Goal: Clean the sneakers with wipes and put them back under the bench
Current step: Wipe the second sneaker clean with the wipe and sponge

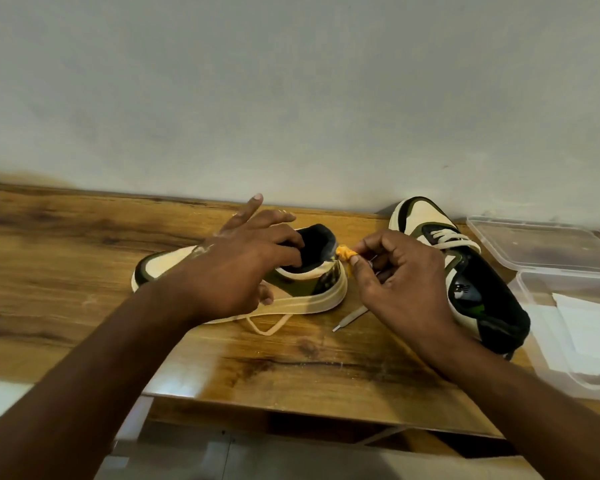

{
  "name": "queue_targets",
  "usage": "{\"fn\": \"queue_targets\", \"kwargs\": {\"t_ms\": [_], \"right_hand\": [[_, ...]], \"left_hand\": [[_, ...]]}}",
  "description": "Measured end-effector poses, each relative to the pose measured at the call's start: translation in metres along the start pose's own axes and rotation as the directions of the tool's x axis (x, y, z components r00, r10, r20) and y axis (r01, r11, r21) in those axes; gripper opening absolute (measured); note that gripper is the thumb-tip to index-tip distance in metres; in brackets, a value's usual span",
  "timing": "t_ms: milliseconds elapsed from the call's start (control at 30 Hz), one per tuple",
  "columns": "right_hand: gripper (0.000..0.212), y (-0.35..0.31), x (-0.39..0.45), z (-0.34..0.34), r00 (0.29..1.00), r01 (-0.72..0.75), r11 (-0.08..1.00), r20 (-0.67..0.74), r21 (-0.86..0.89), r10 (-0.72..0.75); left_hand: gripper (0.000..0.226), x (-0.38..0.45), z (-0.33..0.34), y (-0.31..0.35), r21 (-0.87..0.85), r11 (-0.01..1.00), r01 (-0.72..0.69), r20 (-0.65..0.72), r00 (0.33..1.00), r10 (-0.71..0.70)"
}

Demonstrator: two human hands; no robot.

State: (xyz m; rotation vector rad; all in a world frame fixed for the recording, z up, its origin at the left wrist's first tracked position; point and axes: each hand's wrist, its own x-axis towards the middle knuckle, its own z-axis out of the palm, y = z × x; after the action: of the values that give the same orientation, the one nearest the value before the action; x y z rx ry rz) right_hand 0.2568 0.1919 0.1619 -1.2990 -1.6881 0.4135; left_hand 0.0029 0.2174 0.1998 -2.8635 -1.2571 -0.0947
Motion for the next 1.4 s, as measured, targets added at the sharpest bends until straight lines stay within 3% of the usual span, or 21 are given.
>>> {"fn": "queue_targets", "kwargs": {"t_ms": [67, 133, 267, 367, 533, 633, 733, 867, 1000, 1200, 1300, 1400], "right_hand": [[0.011, -0.001, -0.002, 0.002, 1.0, 0.005, 1.0, 0.024, -0.003, -0.005], [0.012, -0.001, -0.003, 0.004, 0.999, 0.023, 1.0, 0.037, -0.005, -0.023], [0.012, 0.002, -0.005, 0.011, 1.0, 0.015, 1.0, 0.019, 0.024, -0.016], [0.012, 0.004, -0.008, 0.018, 1.0, -0.003, 1.0, 0.0, 0.018, 0.003], [0.014, 0.005, -0.007, 0.02, 0.999, -0.047, 0.998, 0.013, 0.036, 0.046], [0.018, 0.004, -0.005, 0.023, 0.996, -0.084, 0.994, -0.027, 0.075, 0.087], [0.02, 0.003, -0.009, 0.03, 0.998, 0.022, 1.0, -0.057, 0.01, -0.021], [0.018, 0.0, -0.02, 0.028, 0.981, 0.19, 0.981, -0.035, -0.047, -0.192], [0.013, 0.008, -0.02, 0.022, 0.971, 0.237, 0.969, 0.006, -0.064, -0.237], [0.02, 0.014, -0.003, 0.025, 0.996, -0.012, 0.999, -0.091, -0.046, 0.007], [0.024, 0.005, -0.01, 0.028, 0.992, 0.078, 0.995, -0.093, -0.057, -0.083], [0.025, -0.005, -0.026, 0.034, 0.966, 0.257, 0.962, 0.018, -0.089, -0.257]], "left_hand": [[0.077, -0.001, 0.002, 0.009, 0.007, 1.0, 0.008, -0.057, 0.998, -0.007], [0.077, -0.001, 0.008, 0.022, -0.129, 0.99, 0.063, -0.148, 0.986, -0.082], [0.05, 0.013, 0.021, 0.05, -0.389, 0.884, 0.258, -0.205, 0.912, -0.356], [0.037, 0.025, 0.027, 0.055, -0.492, 0.83, 0.261, -0.268, 0.862, -0.43], [0.031, 0.036, 0.029, 0.044, -0.605, 0.726, 0.326, -0.124, 0.862, -0.491], [0.024, 0.04, 0.029, 0.04, -0.721, 0.592, 0.36, -0.017, 0.845, -0.534], [0.02, 0.042, 0.033, 0.035, -0.823, 0.43, 0.37, 0.065, 0.814, -0.577], [0.02, 0.047, 0.038, 0.031, -0.884, 0.308, 0.351, 0.113, 0.802, -0.587], [0.019, 0.05, 0.036, 0.035, -0.904, 0.265, 0.337, 0.133, 0.808, -0.574], [0.02, 0.047, 0.034, 0.031, -0.907, 0.246, 0.341, 0.15, 0.808, -0.569], [0.02, 0.047, 0.036, 0.031, -0.914, 0.237, 0.33, 0.139, 0.802, -0.581], [0.02, 0.046, 0.036, 0.029, -0.919, 0.225, 0.324, 0.14, 0.801, -0.582]]}}
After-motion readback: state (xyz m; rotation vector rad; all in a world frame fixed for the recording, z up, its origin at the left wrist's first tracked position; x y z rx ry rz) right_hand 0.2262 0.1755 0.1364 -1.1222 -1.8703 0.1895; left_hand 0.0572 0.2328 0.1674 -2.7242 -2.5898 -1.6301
